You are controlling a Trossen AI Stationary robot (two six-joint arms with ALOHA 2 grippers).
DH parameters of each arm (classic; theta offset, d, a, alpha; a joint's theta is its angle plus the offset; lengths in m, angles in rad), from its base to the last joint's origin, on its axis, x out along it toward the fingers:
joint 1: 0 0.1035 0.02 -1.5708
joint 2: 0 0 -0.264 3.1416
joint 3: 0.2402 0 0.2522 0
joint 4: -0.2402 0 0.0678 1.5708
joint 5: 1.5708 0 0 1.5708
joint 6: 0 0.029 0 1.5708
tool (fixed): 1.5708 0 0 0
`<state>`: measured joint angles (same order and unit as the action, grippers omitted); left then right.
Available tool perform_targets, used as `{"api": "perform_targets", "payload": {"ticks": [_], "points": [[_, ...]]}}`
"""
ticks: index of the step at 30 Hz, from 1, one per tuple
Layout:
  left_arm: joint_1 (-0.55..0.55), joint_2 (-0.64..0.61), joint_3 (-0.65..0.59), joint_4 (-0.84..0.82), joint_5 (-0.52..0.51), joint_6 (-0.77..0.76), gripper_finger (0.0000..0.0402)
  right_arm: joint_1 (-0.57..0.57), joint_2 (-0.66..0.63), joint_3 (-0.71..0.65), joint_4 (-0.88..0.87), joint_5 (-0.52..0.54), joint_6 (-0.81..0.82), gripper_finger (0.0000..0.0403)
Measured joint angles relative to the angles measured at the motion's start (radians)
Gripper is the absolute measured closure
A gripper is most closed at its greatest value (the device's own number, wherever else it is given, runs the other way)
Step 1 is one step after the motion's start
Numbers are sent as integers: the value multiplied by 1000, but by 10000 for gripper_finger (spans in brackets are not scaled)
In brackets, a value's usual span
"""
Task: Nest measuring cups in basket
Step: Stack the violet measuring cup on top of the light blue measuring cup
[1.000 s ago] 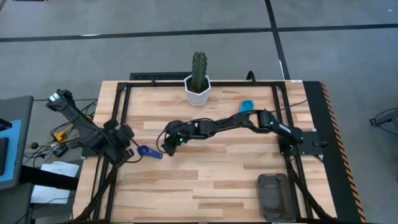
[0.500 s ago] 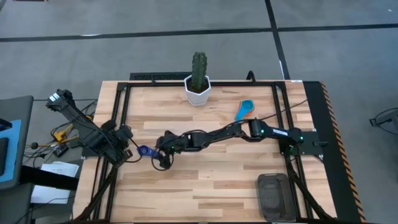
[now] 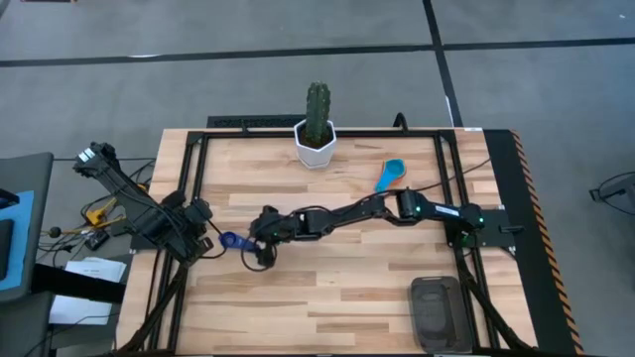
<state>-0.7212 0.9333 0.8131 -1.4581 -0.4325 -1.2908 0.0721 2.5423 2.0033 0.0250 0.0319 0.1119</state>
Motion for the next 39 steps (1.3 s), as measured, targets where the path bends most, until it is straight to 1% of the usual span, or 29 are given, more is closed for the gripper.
{"api": "perform_targets", "payload": {"ticks": [4,8,11,14,19,21,23,26,27,28,30,31,33,35,37,39], "points": [[0,0,0,6,-4,-11,320,-8,30,1,-23,3,-8,49],[0,3,-1,57,-42,-20,320,-10,31,0,-48,-4,48,58],[2,1,-42,88,-62,-92,320,-10,27,1,-79,-5,98,69],[2,0,-102,104,-29,-192,320,-16,15,-2,-89,-7,131,83],[2,6,-93,107,-58,-266,316,-31,-28,2,-100,-8,132,98],[2,8,-93,107,-61,-269,311,-37,-58,-2,-156,-8,132,99],[2,8,-97,113,-58,-243,306,-42,-75,2,-146,-7,132,99],[2,16,-110,141,-47,-160,303,-52,-142,-2,-241,-9,134,99],[2,23,-112,147,-46,-136,302,-56,-156,3,-231,-7,134,100],[2,30,-117,160,-52,-102,302,-63,-179,3,-258,-7,134,100],[5,29,-154,262,-88,-4,302,-76,-239,-2,-357,-5,134,101],[11,30,-179,352,-103,45,302,-84,-259,1,-357,-2,134,102],[26,34,-227,501,-130,111,302,-103,-321,0,-446,0,127,105],[48,45,-276,611,-142,140,302,-121,-374,2,-480,2,121,111],[68,47,-318,668,-161,144,302,-140,-424,1,-545,2,118,117],[93,58,-355,716,-189,157,302,-156,-460,1,-562,2,119,122]]}}
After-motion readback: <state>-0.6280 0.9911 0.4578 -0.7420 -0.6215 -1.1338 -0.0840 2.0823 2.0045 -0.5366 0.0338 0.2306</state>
